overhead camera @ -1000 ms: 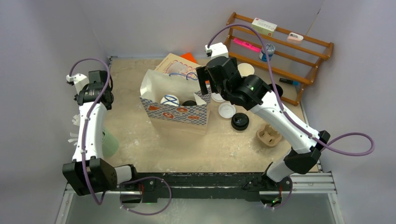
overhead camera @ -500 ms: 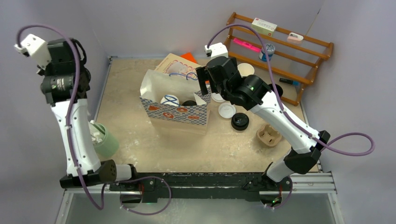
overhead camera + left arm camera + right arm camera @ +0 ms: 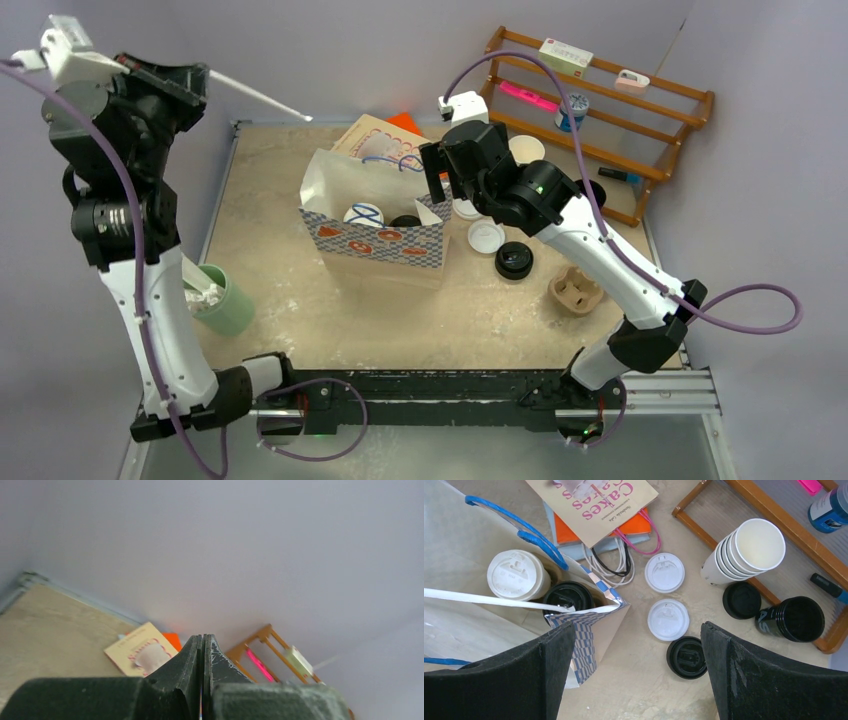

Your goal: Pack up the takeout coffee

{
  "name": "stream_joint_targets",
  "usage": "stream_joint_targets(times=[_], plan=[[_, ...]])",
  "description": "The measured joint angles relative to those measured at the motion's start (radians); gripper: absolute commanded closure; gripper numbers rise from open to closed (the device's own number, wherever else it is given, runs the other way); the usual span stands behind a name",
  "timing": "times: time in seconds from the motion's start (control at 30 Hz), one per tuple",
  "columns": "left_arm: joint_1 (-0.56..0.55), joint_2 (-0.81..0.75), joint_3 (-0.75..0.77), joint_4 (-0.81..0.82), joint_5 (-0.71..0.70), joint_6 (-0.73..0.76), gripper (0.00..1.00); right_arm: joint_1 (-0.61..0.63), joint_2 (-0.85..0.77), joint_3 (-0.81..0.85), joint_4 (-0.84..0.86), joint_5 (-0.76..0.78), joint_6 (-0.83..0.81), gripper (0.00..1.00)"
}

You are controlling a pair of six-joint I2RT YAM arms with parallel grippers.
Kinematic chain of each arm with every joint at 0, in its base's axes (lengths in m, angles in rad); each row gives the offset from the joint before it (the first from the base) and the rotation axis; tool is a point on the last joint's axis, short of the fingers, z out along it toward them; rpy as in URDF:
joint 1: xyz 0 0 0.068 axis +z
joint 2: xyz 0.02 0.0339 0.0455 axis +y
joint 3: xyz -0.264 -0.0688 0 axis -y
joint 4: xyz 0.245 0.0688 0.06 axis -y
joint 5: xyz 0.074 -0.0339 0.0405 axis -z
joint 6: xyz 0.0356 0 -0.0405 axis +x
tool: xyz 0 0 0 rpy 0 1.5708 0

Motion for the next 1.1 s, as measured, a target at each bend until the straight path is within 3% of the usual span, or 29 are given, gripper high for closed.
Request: stream_joint_targets(times=[0.3, 0.47, 0.67, 0.87, 0.9, 0.97, 1.1], plan=[[0.000, 0.133, 0.043, -0.071, 0.352, -0.068, 1.00, 0.000, 0.000, 0.000, 0.000, 0.040, 0.000, 0.04], [0.000, 0.069, -0.087, -0.060, 0.465, -0.117, 1.00, 0.000, 0.000, 0.000, 0.000, 0.065, 0.001, 0.04], [-0.029, 0.008, -0.238, 0.006, 0.515, -0.192, 1.00, 0.000, 0.000, 0.000, 0.000, 0.075, 0.001, 0.03], [-0.248, -0.016, -0.422, 0.116, 0.430, -0.255, 1.00, 0.000, 0.000, 0.004, 0.000, 0.076, 0.001, 0.03], [-0.282, -0.017, -0.459, 0.144, 0.418, -0.270, 0.87, 0.000, 0.000, 0.004, 0.000, 0.076, 0.001, 0.03], [-0.337, -0.014, -0.530, 0.200, 0.388, -0.294, 0.45, 0.000, 0.000, 0.004, 0.000, 0.079, 0.002, 0.02], [-0.387, 0.018, -0.547, 0.208, 0.310, -0.284, 0.28, 0.000, -0.001, 0.004, 0.000, 0.082, 0.006, 0.02]])
